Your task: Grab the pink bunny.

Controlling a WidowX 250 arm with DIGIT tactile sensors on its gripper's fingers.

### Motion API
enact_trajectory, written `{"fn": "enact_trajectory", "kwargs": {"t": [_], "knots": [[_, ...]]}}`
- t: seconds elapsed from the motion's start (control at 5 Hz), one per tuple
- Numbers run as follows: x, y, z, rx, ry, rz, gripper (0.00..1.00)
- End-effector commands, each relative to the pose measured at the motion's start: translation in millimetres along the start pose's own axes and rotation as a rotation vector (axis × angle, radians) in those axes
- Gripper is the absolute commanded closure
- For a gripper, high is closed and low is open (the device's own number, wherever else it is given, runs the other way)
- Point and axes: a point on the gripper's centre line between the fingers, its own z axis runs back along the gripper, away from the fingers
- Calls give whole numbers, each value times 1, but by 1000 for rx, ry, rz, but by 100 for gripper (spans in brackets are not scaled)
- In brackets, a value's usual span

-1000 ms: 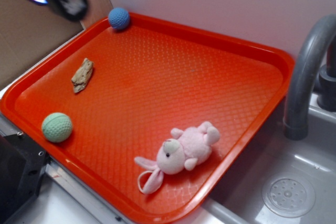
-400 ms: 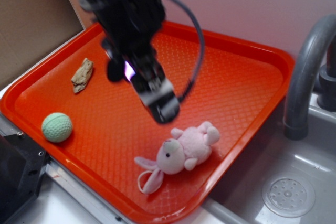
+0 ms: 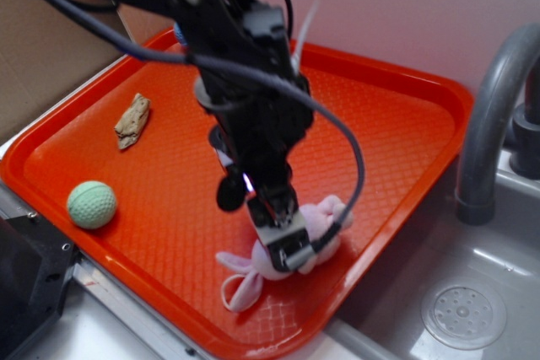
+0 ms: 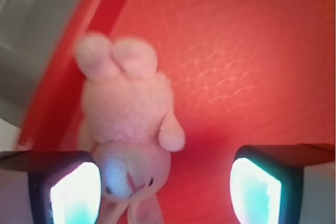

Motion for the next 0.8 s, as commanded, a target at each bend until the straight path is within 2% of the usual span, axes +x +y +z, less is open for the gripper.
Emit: {"fn": "enact_trajectory", "kwargs": {"t": [0.0, 0.2, 0.4, 0.6], "knots": [[-9, -15, -22, 6, 28, -81, 0], [-10, -16, -28, 9, 40, -86, 0], [-11, -14, -27, 11, 40, -64, 63], [-10, -12, -28, 33, 38, -50, 100]]}}
